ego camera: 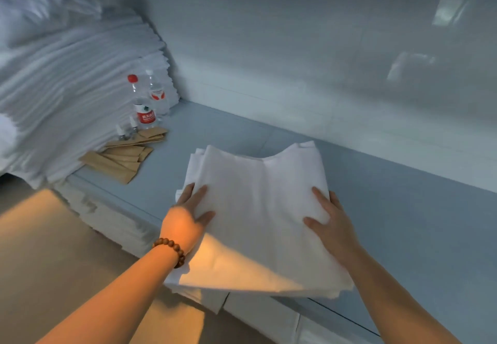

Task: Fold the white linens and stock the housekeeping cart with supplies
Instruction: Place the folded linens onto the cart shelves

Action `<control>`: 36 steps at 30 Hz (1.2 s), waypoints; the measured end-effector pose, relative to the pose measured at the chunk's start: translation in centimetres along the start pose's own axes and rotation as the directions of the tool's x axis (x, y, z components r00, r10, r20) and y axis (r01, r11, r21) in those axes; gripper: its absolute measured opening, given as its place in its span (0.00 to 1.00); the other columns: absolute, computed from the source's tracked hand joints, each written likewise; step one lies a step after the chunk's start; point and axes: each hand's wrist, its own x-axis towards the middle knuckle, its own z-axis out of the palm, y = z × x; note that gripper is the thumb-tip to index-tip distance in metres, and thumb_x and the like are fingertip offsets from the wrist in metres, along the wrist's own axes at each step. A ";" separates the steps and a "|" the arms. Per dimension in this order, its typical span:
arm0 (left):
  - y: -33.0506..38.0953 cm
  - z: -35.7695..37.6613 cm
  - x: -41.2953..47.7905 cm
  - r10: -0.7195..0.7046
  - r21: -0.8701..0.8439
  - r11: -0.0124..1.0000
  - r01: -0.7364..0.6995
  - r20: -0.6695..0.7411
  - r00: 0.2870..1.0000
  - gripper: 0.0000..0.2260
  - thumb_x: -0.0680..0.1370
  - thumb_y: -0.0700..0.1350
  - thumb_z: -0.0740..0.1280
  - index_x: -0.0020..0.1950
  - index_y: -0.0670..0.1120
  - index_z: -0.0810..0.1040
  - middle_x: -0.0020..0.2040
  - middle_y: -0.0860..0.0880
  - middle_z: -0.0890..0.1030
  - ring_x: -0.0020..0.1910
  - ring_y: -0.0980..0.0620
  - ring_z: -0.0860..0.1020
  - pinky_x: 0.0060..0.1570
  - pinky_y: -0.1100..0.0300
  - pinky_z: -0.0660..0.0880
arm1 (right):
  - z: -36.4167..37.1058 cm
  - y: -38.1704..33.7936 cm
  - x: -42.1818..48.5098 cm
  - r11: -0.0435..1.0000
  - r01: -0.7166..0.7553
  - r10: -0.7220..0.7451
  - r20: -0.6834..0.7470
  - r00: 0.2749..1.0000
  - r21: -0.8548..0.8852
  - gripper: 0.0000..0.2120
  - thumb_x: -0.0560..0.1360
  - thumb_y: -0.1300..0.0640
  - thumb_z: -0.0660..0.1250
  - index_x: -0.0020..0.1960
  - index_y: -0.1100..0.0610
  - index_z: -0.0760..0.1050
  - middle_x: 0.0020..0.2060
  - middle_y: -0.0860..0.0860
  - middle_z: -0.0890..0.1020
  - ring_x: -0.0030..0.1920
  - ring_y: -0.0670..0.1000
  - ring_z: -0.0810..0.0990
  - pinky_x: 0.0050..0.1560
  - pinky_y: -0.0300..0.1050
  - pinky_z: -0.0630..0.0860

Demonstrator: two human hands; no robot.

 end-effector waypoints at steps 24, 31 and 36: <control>-23.7 -22.3 -22.1 -0.629 -0.174 0.690 0.702 -0.625 0.463 0.28 0.78 0.58 0.64 0.75 0.62 0.58 0.77 0.61 0.51 0.72 0.53 0.64 0.64 0.54 0.68 | 33.0 -33.7 -0.1 0.690 0.662 -0.650 0.653 0.388 0.293 0.33 0.75 0.58 0.70 0.75 0.47 0.60 0.77 0.49 0.53 0.75 0.40 0.50 0.68 0.39 0.58; -27.0 -24.4 -30.0 -0.726 -0.349 0.503 0.791 -0.666 0.168 0.28 0.77 0.59 0.63 0.75 0.63 0.57 0.77 0.63 0.51 0.70 0.52 0.67 0.61 0.56 0.70 | 42.9 -40.5 -5.8 0.582 0.692 -0.680 0.722 0.125 0.428 0.33 0.74 0.56 0.71 0.73 0.40 0.61 0.77 0.46 0.53 0.72 0.38 0.53 0.63 0.38 0.57; -28.9 -24.5 -34.4 -0.754 -0.486 0.355 0.799 -0.653 -0.063 0.27 0.77 0.59 0.64 0.74 0.65 0.58 0.76 0.65 0.51 0.68 0.51 0.69 0.59 0.56 0.72 | 49.5 -44.6 -10.2 0.500 0.711 -0.625 0.774 -0.100 0.495 0.32 0.75 0.54 0.69 0.74 0.40 0.59 0.77 0.47 0.54 0.75 0.41 0.48 0.67 0.44 0.56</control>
